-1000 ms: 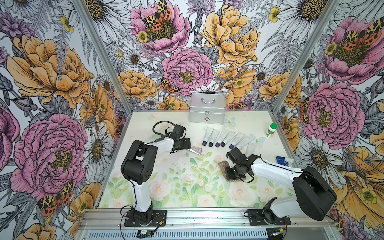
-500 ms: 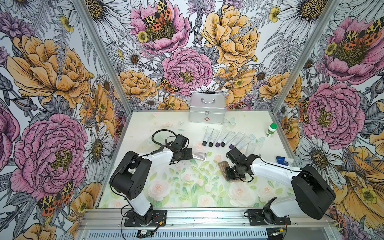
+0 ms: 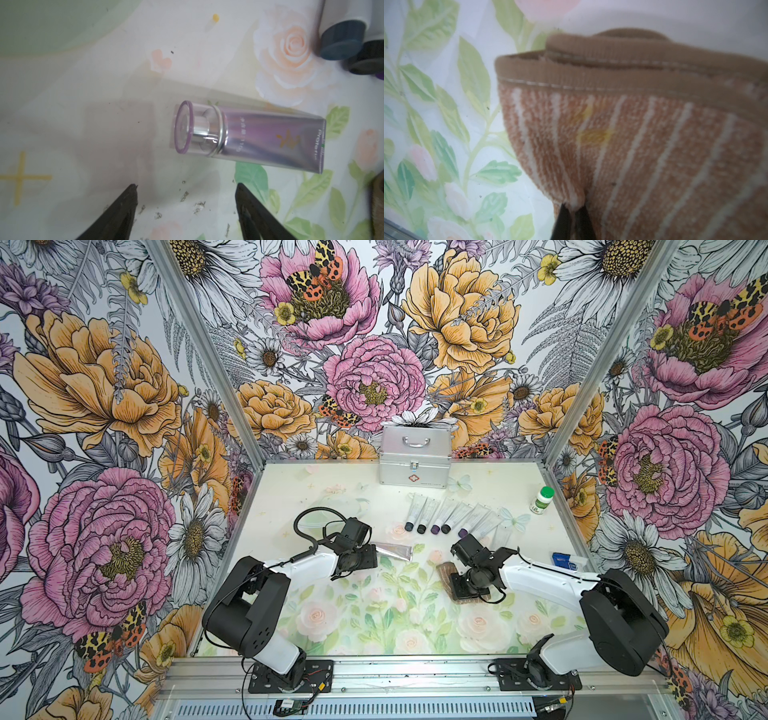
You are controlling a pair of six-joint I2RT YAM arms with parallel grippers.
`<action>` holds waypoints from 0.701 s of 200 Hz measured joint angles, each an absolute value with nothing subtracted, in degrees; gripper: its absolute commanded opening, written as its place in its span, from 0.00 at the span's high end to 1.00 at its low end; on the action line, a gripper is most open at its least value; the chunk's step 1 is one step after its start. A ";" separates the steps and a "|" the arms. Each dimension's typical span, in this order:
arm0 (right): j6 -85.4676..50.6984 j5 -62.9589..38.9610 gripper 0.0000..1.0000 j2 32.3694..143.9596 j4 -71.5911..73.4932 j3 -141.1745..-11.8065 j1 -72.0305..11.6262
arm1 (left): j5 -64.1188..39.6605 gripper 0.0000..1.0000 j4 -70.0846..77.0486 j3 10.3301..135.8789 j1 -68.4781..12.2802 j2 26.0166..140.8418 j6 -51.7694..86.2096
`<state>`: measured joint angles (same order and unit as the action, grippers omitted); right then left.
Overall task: Wipe the surface of the toothpaste tube
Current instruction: Move the toothpaste to the center of the board.
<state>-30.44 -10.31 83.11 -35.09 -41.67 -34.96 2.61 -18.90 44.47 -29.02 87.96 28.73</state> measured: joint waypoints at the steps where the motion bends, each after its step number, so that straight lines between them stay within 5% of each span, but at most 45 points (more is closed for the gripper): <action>1: -30.41 -10.31 1.00 83.18 -35.09 -41.71 -34.96 | 2.61 0.20 -18.92 44.49 -28.95 87.77 28.60; 53: -30.37 -10.31 1.00 83.68 -35.09 -41.95 -34.96 | 1.15 0.18 -19.97 52.71 -25.06 86.63 26.28; 140: -30.39 -10.28 1.00 83.48 -35.05 -41.80 -34.89 | -8.29 0.21 -19.81 66.00 -23.99 106.91 21.87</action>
<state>-30.39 -10.28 83.48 -35.05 -41.80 -34.89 -8.29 -19.81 66.00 -23.99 106.91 21.87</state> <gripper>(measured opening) 0.066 0.796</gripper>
